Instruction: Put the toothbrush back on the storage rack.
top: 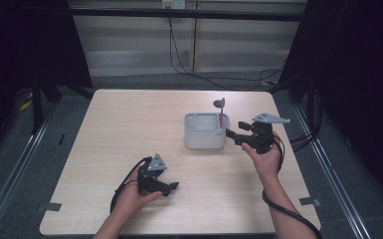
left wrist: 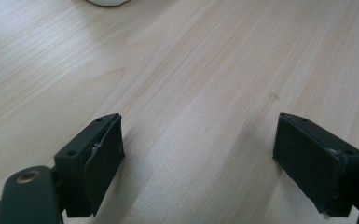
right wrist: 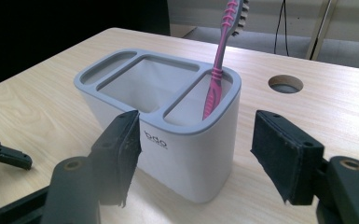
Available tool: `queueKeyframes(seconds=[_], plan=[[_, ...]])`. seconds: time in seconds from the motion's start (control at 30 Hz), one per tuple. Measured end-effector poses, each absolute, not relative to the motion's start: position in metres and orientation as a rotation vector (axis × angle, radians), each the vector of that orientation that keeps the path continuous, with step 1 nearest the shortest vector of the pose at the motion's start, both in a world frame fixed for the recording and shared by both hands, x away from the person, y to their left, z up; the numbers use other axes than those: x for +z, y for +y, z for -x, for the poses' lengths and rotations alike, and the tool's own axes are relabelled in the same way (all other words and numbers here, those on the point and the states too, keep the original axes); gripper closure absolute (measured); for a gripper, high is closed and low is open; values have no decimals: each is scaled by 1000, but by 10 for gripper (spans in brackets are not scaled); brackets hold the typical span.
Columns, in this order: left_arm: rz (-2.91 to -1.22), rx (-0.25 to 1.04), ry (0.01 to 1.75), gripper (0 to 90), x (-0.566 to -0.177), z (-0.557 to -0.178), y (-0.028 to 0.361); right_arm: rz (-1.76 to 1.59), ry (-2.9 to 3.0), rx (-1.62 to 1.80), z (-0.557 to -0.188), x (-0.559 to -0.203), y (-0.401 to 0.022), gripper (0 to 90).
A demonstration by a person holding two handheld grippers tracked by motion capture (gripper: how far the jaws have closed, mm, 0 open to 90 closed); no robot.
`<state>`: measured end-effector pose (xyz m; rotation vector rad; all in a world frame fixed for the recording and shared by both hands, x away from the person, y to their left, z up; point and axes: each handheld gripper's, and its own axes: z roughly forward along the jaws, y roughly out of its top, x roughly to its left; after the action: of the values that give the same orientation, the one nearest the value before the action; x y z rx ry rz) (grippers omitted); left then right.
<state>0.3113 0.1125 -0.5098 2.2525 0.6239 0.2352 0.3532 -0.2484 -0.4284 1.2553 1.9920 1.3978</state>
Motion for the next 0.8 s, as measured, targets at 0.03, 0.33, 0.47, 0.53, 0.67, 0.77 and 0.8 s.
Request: queueKeyframes(seconds=[0.03, 0.33, 0.47, 0.53, 0.67, 0.77, 0.8], plan=[[-2252, 236, 624, 157, -510, -311, 113, -1250, 1996, 1394, -353, -429, -249, 322], [-2253, 236, 625, 157, -510, -311, 113, -1286, 2076, 1379, -350, -432, -252, 293], [-2252, 235, 624, 157, -510, -311, 113, -1268, 2108, 1371, -348, -434, -252, 290], [-2252, 235, 624, 157, -510, -311, 113, -1258, 2118, 1364, -347, -434, -252, 282], [-2253, 234, 623, 157, -510, -311, 113, -1250, 2132, 1353, -344, -436, -253, 262], [-2253, 234, 623, 157, -510, -311, 113, -1251, 2133, 1347, -342, -438, -257, 248], [-2253, 234, 623, 157, -510, -311, 113, -1253, 2134, 1338, -341, -438, -258, 247]])
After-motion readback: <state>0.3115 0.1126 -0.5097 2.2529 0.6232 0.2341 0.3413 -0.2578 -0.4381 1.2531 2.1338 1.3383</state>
